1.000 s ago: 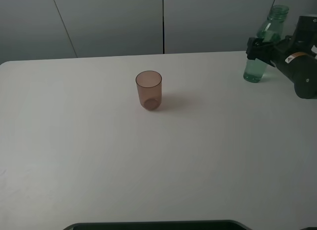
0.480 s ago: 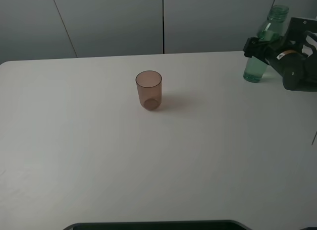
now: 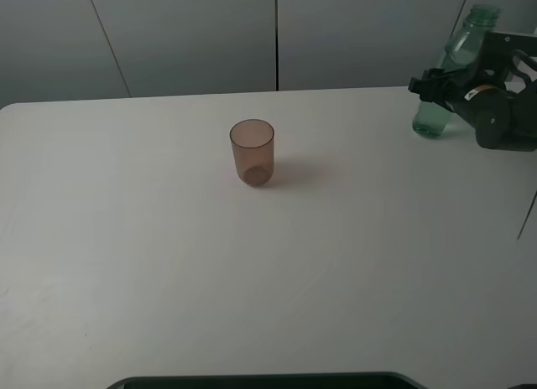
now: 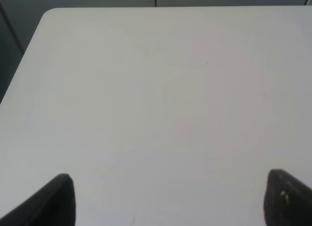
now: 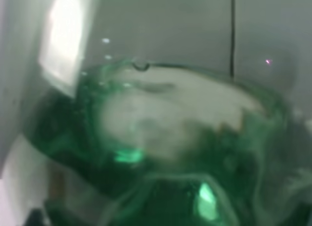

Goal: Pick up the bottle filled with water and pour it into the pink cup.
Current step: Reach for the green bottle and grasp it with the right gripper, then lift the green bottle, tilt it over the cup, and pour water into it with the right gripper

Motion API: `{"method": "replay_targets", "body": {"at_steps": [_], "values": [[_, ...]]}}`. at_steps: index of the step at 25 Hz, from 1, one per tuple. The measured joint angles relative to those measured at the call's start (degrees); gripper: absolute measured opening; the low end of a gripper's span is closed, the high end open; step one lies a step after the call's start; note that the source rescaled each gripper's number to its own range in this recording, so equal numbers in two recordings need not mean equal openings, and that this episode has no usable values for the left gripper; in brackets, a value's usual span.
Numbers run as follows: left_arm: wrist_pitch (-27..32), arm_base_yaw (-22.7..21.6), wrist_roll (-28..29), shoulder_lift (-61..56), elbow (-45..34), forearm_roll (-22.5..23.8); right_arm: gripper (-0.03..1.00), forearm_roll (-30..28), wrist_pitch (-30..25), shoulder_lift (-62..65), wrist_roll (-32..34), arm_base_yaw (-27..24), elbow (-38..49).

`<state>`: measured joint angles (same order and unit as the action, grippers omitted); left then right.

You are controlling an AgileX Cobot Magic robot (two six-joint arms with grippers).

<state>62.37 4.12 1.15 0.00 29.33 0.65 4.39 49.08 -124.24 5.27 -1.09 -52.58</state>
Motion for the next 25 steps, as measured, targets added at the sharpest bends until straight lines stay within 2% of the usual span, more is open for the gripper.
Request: {"method": "replay_targets", "body": {"at_steps": [7,17,20,25], "values": [[0.0,0.0,0.0,0.0,0.0,0.0,0.00,-0.1,-0.6,-0.1,-0.4,0.0,-0.2],[0.0,0.0,0.0,0.0,0.0,0.0,0.00,-0.6,-1.1,0.1,-5.3,0.0,-0.2],[0.0,0.0,0.0,0.0,0.0,0.0,0.00,-0.6,-3.2,1.3,-6.2,0.0,-0.1],[0.0,0.0,0.0,0.0,0.0,0.0,0.00,-3.0,-10.3,7.0,-6.6,0.1,0.5]]}}
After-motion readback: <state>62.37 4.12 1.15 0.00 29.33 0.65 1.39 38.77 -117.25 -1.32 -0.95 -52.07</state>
